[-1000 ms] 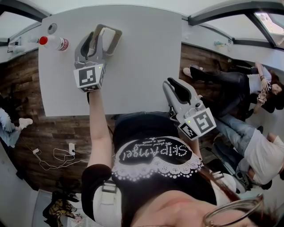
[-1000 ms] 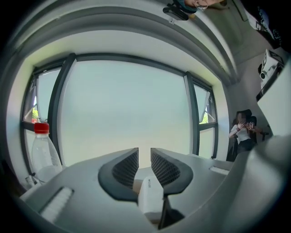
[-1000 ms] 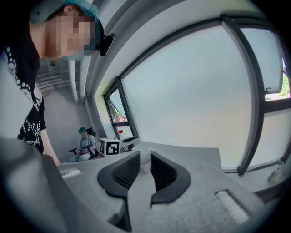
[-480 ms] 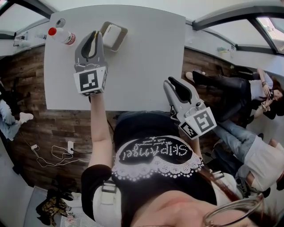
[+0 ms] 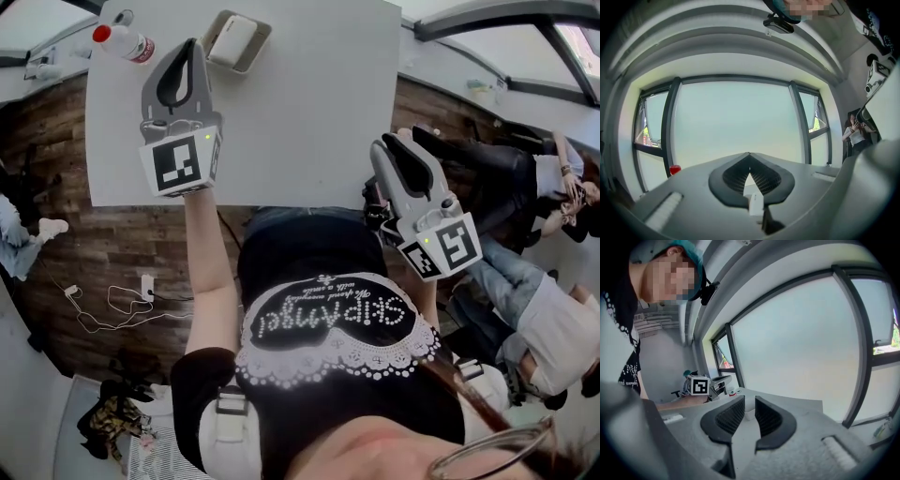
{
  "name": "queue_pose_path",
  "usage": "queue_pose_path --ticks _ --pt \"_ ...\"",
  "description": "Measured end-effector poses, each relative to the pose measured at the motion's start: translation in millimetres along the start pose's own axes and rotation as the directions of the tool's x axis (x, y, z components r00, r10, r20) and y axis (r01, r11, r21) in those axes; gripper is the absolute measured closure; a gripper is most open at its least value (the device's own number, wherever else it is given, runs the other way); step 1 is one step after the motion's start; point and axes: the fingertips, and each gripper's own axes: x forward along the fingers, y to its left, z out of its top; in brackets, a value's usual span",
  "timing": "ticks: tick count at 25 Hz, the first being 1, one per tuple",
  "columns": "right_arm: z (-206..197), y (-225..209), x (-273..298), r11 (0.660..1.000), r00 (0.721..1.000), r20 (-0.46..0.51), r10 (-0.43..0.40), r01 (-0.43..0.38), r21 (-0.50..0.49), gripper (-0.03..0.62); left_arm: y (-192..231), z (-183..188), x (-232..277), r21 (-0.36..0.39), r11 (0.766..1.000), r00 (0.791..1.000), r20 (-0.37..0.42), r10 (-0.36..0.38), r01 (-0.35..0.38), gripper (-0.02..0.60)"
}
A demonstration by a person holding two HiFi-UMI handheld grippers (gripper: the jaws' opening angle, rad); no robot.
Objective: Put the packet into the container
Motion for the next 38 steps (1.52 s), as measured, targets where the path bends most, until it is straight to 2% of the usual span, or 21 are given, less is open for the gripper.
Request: queue_pose_path --ticks 6,15,22,30,38 --pt "0.9 -3.2 -8.4 1.0 1.0 0.005 -0.008 0.008 -0.002 0.525 -17.2 31.3 -30.0 0.047 0.999 1.0 0.027 -0.006 0.005 0.581" --pt "6.0 -12.3 -21.0 1.0 1.0 0.017 -0.019 0.019 -0.011 0.525 -48.6 57.1 -76.1 0.0 0.998 0.998 0.033 -0.058 0.058 0.581" --pt "9.2 -19.4 -25.7 0.999 0.999 0.02 -0.034 0.034 -0.036 0.525 -70.5 48.1 -99.6 -0.07 0.994 0.996 -0.007 -0.09 0.089 0.581" --pt "4.0 -15.9 -29.7 0.999 1.0 -0.008 -0.02 0.019 -0.047 0.525 -96.2 50.3 -124.1 -0.086 0.986 0.989 -0.024 -0.145 0.143 0.581" --pt "-1.0 -14.9 -35.9 0.999 1.0 -0.006 -0.025 0.025 -0.024 0.545 -114.0 26.3 -141.8 -0.165 0.974 0.981 -0.092 -0.171 0.154 0.581"
